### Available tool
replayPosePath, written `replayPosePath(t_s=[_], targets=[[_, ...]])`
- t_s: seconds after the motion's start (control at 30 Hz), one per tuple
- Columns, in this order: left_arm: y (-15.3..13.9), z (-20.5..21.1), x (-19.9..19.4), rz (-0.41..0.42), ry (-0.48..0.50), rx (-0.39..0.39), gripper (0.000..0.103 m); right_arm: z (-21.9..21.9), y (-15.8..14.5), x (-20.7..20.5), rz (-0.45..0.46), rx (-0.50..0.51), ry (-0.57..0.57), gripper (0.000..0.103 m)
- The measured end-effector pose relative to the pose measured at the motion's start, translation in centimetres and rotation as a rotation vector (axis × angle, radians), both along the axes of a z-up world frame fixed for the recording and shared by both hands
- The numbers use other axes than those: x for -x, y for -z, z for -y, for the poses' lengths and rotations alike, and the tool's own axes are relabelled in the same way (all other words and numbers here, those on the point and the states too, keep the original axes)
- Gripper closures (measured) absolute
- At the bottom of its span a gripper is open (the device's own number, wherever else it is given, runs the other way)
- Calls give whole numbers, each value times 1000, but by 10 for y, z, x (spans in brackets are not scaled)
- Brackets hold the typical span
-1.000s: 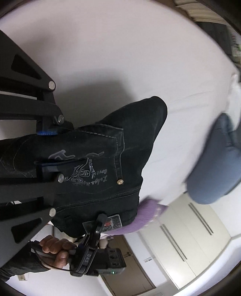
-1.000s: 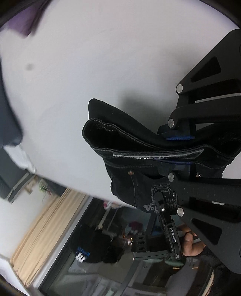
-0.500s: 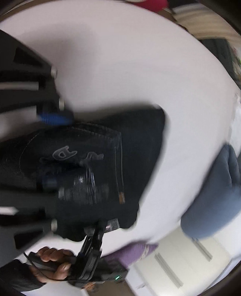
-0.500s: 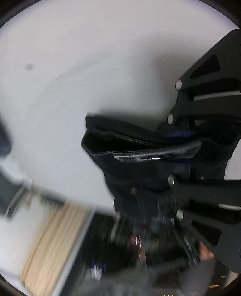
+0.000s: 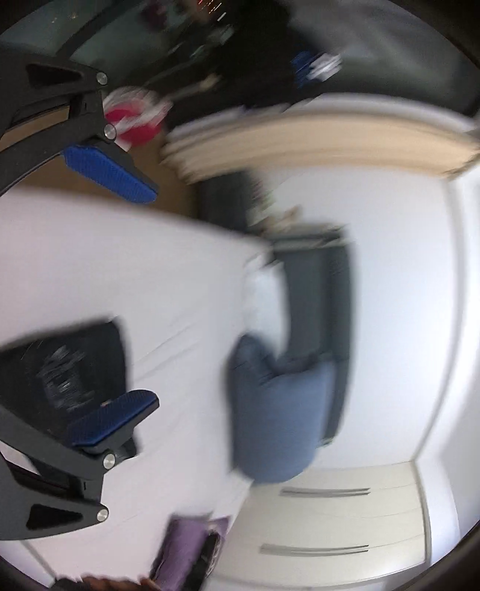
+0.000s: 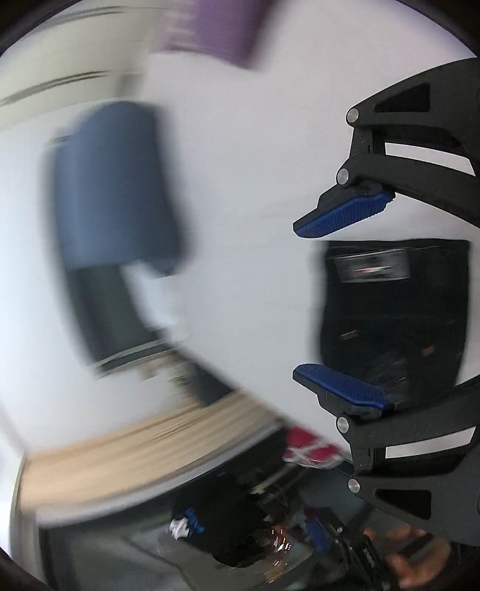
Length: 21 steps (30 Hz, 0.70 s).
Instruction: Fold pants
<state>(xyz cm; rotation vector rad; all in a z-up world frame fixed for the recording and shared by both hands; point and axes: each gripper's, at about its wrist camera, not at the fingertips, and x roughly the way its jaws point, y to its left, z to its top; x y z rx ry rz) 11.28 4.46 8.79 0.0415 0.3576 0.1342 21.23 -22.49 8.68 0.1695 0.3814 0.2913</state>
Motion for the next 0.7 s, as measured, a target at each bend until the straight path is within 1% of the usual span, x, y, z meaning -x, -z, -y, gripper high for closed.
replayPosePath(t_s=[0.03, 0.07, 0.13, 0.17, 0.2, 0.23, 0.3, 0.33, 0.4, 0.43, 0.47, 0.5, 0.53, 0.6, 0.63, 0.67, 0.7], targets=[[-17, 4, 17, 44, -31, -33, 0, -6, -20, 17, 75, 15, 15, 7], [-32, 6, 26, 68, -56, -56, 0, -13, -48, 48, 190, 37, 41, 0], [-62, 6, 61, 117, -109, -81, 0, -18, -78, 86, 319, 71, 41, 0], [-68, 6, 73, 128, -110, -80, 0, -23, -98, 114, 369, 108, 46, 0], [-79, 6, 90, 140, -96, -63, 0, -27, -111, 130, 383, 132, 59, 0], [-83, 8, 103, 135, -98, -66, 0, -29, -119, 140, 386, 145, 67, 0], [-91, 11, 119, 92, -109, -113, 0, -30, -139, 176, 391, 163, 56, 0], [-95, 12, 126, 75, -95, -107, 0, -29, -146, 192, 381, 155, 43, 0], [-99, 11, 135, 41, -83, -44, 0, -27, -157, 211, 336, 141, 32, 0], [-97, 11, 137, 0, -80, -7, 0, -25, -160, 220, 302, 145, 45, 0], [-93, 11, 138, -36, -80, 21, 0, -25, -158, 226, 241, 155, 71, 0], [-85, 10, 134, -91, -82, 54, 0, -31, -156, 228, 204, 163, 90, 0], [-79, 11, 134, -121, -77, 68, 0, -46, -151, 233, 165, 178, 111, 0], [-61, 14, 132, -181, -63, 83, 0, -45, -131, 235, 63, 204, 169, 0], [-55, 18, 131, -205, -50, 92, 0, -38, -119, 239, 31, 204, 174, 0], [-47, 20, 129, -228, -39, 108, 0, -37, -106, 241, -14, 201, 150, 0], [-40, 23, 130, -247, -33, 123, 0, -42, -96, 239, -40, 205, 140, 0]])
